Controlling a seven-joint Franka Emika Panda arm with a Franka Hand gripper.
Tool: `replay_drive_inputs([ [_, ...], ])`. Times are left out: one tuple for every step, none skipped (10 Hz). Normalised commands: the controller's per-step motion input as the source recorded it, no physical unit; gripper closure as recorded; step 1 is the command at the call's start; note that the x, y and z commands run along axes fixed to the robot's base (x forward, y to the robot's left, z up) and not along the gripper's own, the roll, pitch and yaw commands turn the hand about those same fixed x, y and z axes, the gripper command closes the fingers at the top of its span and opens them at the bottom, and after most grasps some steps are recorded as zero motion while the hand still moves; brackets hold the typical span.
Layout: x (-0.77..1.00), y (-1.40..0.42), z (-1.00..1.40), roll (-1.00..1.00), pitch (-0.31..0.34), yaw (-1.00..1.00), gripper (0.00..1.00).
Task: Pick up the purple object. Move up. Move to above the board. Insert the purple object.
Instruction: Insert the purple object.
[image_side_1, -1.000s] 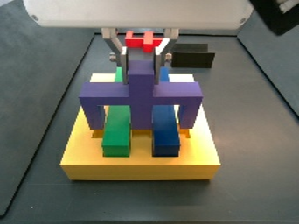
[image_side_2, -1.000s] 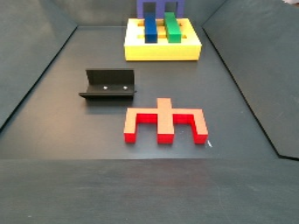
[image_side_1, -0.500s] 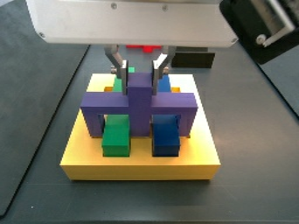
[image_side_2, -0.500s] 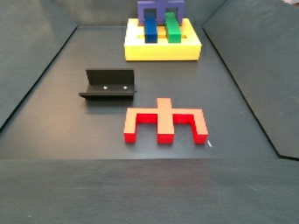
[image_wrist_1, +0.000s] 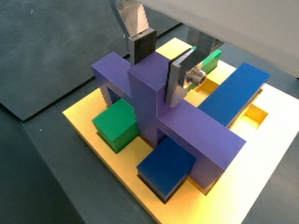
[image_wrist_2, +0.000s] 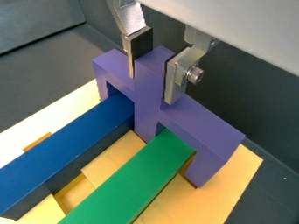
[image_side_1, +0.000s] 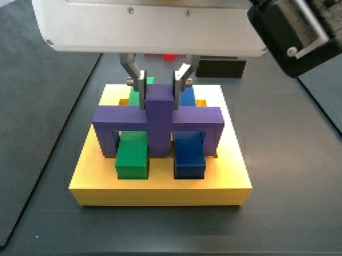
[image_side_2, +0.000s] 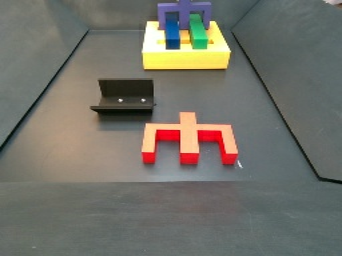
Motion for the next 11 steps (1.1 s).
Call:
replay_drive_inputs([
  [0.00,0.00,-0.42,0.01,-0.049,0.00,1.00],
  [0.00,-0.08,-0.56,-0.06,-0.086,-0.01,1.00],
  [0.00,-0.17,-0.45,-0.12,-0.051,-0.02,1.00],
  [0.00,-0.19,-0.35,-0.14,-0.034,-0.03,1.00],
  [0.07,-0.11,-0.30,-0.10,-0.010,-0.02,1.00],
  [0.07,0.00,-0.37,-0.03,-0.010,-0.02,1.00],
  [0.05,0.18,-0.54,-0.04,-0.033,0.00,1.00],
  [0.00,0.19,-0.61,-0.12,-0.061,0.00,1.00],
  [0.00,0.09,-0.50,-0.12,-0.043,0.00,1.00],
  [0.00,0.00,-0.53,-0.16,-0.056,0.00,1.00],
  [0.00,-0.04,-0.51,-0.15,-0.074,0.00,1.00],
])
